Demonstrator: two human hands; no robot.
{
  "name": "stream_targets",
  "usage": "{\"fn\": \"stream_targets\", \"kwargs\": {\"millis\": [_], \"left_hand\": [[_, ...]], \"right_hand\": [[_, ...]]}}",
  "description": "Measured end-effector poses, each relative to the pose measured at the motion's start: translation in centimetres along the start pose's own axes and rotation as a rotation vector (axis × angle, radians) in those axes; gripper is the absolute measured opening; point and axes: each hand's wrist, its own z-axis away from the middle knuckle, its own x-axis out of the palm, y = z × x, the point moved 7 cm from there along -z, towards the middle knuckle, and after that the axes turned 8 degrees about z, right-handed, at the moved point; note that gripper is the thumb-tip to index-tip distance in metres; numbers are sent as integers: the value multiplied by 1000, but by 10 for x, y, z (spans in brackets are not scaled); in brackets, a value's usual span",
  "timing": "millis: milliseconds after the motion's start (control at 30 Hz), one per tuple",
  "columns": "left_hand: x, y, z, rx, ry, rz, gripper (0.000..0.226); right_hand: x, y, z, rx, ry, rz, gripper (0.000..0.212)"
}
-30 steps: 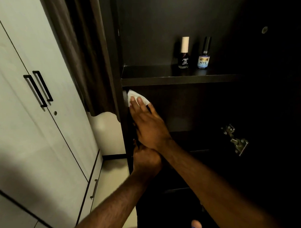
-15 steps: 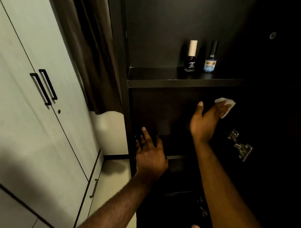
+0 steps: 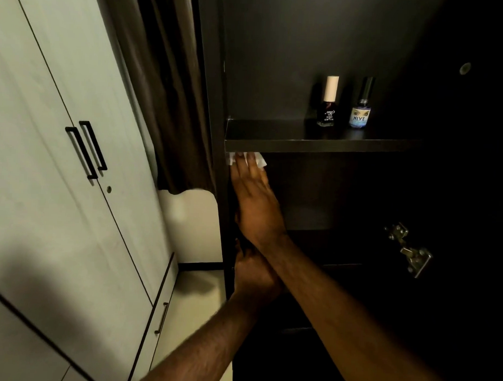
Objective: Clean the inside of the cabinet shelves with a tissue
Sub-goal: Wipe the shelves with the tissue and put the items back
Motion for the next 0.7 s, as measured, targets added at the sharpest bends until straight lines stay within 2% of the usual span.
{"fn": "stream_targets", "kwargs": {"millis": [100, 167, 233, 300, 400, 567, 633, 700], "left_hand": [[8, -5, -1, -26, -45, -123, 73], [7, -4, -4, -35, -37, -234, 72], [0, 2, -4, -17, -2, -276, 77], [-5, 7, -4, -2, 28, -320, 80], [-6, 8, -4, -21, 19, -366, 86], [-6, 10, -1, -25, -21, -345, 87], [-6, 11, -1, -20, -4, -338, 87], [-7, 10, -1, -20, 19, -341, 88]], "right_hand": [[-3, 9, 12, -56, 49, 131, 58], [-7, 26, 21, -49, 102, 135, 47], [-17, 58, 33, 44, 138, 86, 34], [-36, 93, 43, 146, 164, 77, 33], [-69, 141, 54, 292, 146, 187, 26], [-116, 199, 67, 585, -60, 440, 33], [-124, 208, 68, 581, -169, 598, 29], [-124, 206, 67, 521, -354, 808, 25]]}}
